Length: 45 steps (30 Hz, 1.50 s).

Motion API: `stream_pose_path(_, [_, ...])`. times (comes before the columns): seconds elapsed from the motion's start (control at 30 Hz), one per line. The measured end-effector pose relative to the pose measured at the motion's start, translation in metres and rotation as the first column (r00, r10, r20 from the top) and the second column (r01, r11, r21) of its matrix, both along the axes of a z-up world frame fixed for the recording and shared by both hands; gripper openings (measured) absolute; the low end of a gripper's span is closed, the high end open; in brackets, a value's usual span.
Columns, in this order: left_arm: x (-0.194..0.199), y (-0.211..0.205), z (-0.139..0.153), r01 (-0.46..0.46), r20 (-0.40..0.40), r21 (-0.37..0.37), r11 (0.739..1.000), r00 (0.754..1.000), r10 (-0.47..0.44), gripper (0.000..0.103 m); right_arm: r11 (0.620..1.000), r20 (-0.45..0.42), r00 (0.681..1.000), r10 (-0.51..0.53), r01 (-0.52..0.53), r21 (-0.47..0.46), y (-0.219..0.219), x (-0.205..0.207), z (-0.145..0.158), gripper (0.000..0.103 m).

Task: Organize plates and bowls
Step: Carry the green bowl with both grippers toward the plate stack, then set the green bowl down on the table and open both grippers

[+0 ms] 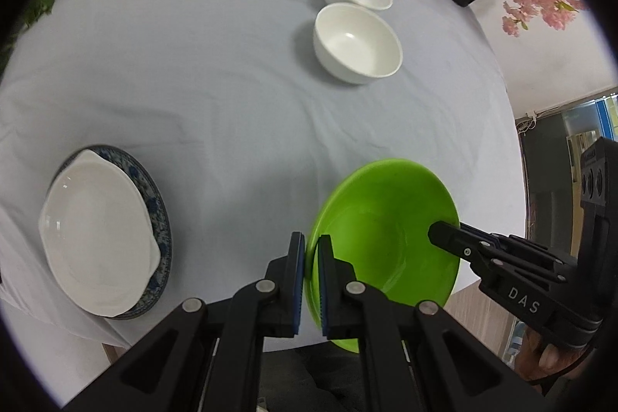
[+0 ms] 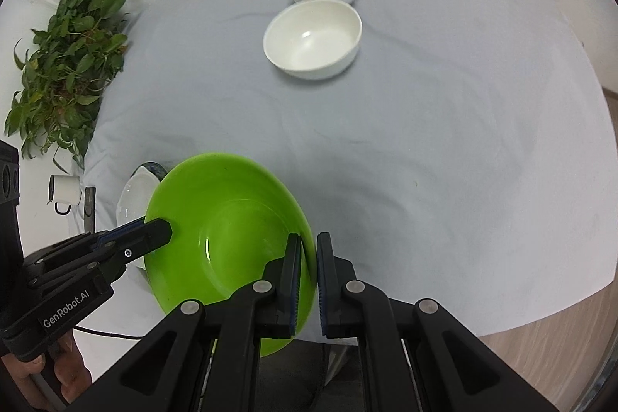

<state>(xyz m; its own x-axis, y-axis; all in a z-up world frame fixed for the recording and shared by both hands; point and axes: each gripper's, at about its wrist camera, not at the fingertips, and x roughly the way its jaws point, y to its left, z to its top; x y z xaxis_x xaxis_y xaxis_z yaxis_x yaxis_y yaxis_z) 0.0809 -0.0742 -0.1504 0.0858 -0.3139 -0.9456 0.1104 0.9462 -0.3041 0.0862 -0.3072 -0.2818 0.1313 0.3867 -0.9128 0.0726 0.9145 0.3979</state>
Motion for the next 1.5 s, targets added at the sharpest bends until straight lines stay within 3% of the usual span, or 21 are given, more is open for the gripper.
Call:
stream_pose_path(0.3, [0.011,0.007,-0.041,-0.018,-0.026,-0.002,1.000,0.999,0.018,0.006,0.999,-0.037,0.999,-0.026,0.025,-0.020,0.016,0.018,-0.055,0.006])
stream_pose_path(0.6, [0.019,0.003,-0.059,-0.018,-0.068,-0.015,1.000,0.998,0.017,0.006,0.998,-0.065,0.997,-0.047,0.044,-0.050,0.026,0.026,-0.071,0.007])
stream_pose_path(0.97, [0.019,0.005,-0.063,-0.037,-0.060,-0.011,0.999,0.998,0.037,0.007,0.997,-0.066,0.997,-0.049,0.045,-0.061,0.034,0.030,-0.080,0.008])
stream_pose_path(1.07, [0.016,0.006,-0.052,-0.057,-0.026,-0.003,0.998,0.998,0.057,0.018,0.998,-0.077,0.997,-0.032,0.028,-0.051,0.035,0.029,-0.078,0.010])
stream_pose_path(1.1, [0.015,0.006,-0.045,-0.059,0.000,0.007,0.998,0.998,0.059,0.032,0.999,-0.081,0.996,-0.023,0.020,-0.037,0.036,0.029,-0.076,0.014])
stream_pose_path(1.13, [0.013,0.006,-0.034,-0.065,0.042,0.024,0.998,0.997,0.064,0.050,1.000,-0.075,0.997,-0.018,0.016,-0.021,0.035,0.029,-0.071,0.029])
stream_pose_path(1.17, [0.010,0.007,-0.024,-0.073,0.076,0.039,0.997,0.995,0.070,0.059,1.000,-0.058,0.998,-0.020,0.019,-0.021,0.033,0.029,-0.065,0.043])
stream_pose_path(1.2, [0.008,0.009,-0.012,-0.090,0.110,0.055,0.994,0.990,0.083,0.067,0.999,-0.030,0.999,-0.028,0.027,-0.032,0.031,0.028,-0.055,0.078])
stream_pose_path(1.23, [0.006,0.010,0.002,-0.103,0.146,0.063,0.993,0.985,0.093,0.074,0.998,0.002,0.999,-0.035,0.035,-0.044,0.028,0.027,-0.045,0.102])
stream_pose_path(1.37, [-0.005,0.008,0.053,-0.112,0.268,0.135,0.985,0.961,0.073,0.080,0.994,0.105,0.994,0.001,0.010,-0.107,0.017,0.025,0.000,0.103])
stream_pose_path(1.5, [-0.018,0.005,0.107,-0.140,0.397,0.152,0.978,0.915,0.070,0.080,0.985,0.212,0.977,0.030,0.007,-0.172,0.000,0.017,0.050,0.103])
